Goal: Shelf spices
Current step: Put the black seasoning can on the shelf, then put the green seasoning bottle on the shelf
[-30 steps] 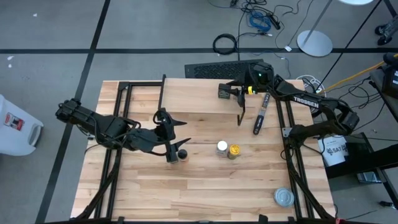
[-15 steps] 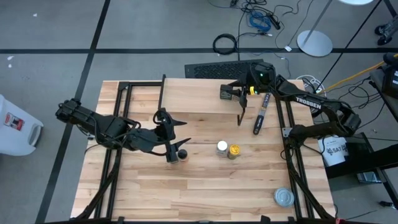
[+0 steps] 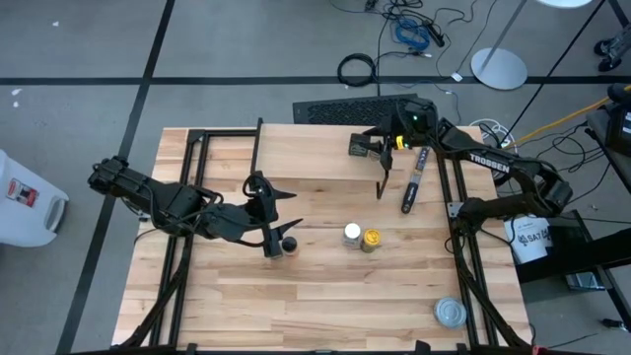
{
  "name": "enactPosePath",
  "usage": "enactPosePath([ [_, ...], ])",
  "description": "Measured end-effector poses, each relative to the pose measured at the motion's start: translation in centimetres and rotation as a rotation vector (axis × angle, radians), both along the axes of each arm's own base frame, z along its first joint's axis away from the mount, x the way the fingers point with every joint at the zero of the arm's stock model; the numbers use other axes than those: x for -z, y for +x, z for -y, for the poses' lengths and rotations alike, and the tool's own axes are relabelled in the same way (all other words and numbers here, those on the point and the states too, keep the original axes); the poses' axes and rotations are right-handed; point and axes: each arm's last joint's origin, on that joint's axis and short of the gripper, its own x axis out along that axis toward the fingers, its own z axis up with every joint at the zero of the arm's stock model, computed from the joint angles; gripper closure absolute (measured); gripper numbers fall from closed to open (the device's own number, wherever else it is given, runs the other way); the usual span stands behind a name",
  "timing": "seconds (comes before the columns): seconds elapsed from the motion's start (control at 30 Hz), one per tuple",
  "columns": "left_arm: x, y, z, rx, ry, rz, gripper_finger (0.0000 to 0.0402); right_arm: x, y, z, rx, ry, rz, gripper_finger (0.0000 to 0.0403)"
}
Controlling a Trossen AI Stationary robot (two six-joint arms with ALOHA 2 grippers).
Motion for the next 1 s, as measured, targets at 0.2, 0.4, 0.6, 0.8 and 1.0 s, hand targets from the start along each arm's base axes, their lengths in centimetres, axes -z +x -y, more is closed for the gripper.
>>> enactPosePath([
  [0.2,0.0,0.0,0.0,0.0,0.001,-0.001,0.0127,-0.3,-0.2,-0.2,-0.002,-0.006,0.008,0.0218],
  [0.4,0.0,0.0,0.0,0.0,0.002,-0.002,0.0127,-2.0,-1.3,-1.2,0.005,-0.042,0.046,0.0218],
  [0.6,0.5,-0.2,-0.1,-0.007,0.004,-0.053,0.0127,-4.5,-3.2,-3.4,0.024,-0.045,0.128,0.0218],
  [0.8,2.9,-1.0,-0.2,-0.043,-0.088,-0.208,0.0127,-6.2,-4.2,-7.5,-0.07,0.03,0.191,0.0218],
  [1.0,7.2,-2.0,-0.2,-0.125,-0.119,-0.387,0.0127,-6.7,-3.7,-12.0,-0.278,0.127,0.202,0.0218],
])
